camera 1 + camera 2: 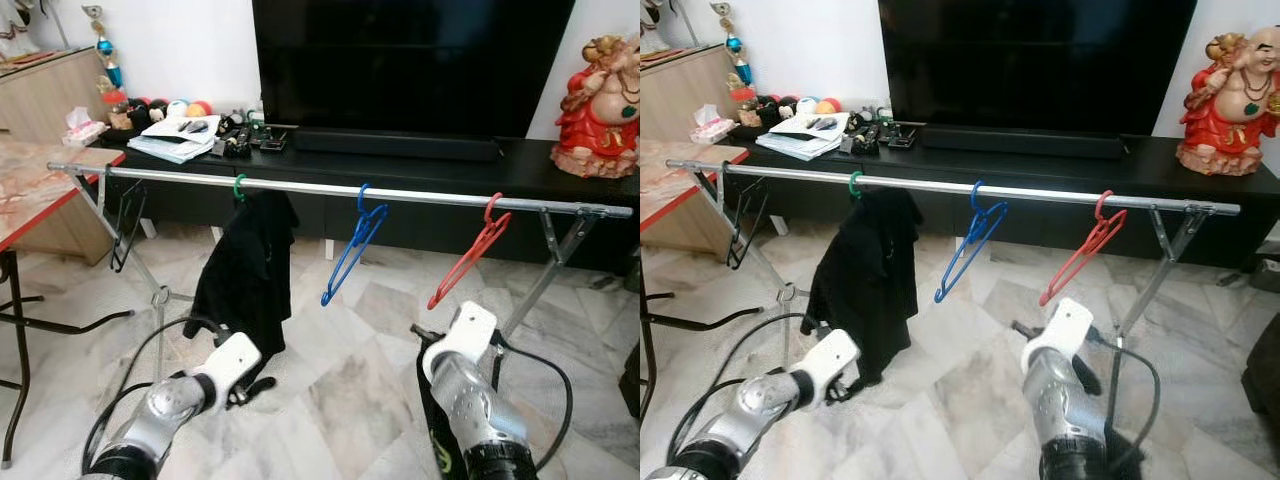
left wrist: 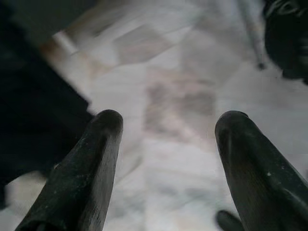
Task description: Hang hanger
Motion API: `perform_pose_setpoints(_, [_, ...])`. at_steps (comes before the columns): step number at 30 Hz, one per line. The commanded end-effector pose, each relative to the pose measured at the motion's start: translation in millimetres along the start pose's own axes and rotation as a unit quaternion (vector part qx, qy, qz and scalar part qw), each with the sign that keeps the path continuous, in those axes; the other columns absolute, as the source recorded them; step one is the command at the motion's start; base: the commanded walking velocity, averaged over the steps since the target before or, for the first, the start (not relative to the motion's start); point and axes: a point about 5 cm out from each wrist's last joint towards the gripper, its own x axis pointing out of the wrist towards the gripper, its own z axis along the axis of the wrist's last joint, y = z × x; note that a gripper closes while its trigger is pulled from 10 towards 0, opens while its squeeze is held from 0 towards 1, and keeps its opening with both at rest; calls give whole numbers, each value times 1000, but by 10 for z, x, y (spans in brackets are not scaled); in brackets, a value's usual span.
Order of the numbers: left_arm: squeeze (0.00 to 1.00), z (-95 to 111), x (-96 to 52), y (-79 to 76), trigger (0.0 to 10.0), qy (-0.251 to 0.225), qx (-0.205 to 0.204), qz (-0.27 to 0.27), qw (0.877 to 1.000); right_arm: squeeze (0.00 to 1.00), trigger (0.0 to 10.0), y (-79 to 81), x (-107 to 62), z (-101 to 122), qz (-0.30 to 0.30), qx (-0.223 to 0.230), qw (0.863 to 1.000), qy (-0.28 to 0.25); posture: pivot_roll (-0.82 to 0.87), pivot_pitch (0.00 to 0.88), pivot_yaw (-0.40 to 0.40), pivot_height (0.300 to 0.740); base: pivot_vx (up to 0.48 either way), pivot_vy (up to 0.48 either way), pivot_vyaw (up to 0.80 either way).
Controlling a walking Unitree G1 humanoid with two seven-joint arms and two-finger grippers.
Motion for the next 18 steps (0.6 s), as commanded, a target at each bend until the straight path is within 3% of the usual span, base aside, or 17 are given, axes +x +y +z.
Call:
perform_pose_setpoints(1, [0,98,0,44,10000,-15,-13,-13,1000,0,10000,156,-57,158,28,-1,999,-27,56,17,61,740,0,0,0])
perform_pose_setpoints(5, [0,231,37,23,10000,-38,-21,-30,999,0,10000,179,-97,206,27,8,999,-38,53,24,68,740,0,0,0])
perform_pose_setpoints(12, [0,310,58,35,10000,-60,-35,16,997,0,10000,51,-88,157,6,17,999,-42,52,27,70,740,0,0,0])
perform_pose_setpoints(18, [0,404,38,-50,10000,-70,-35,-18,997,0,10000,68,-114,162,3,19,999,-39,57,31,70,740,0,0,-783])
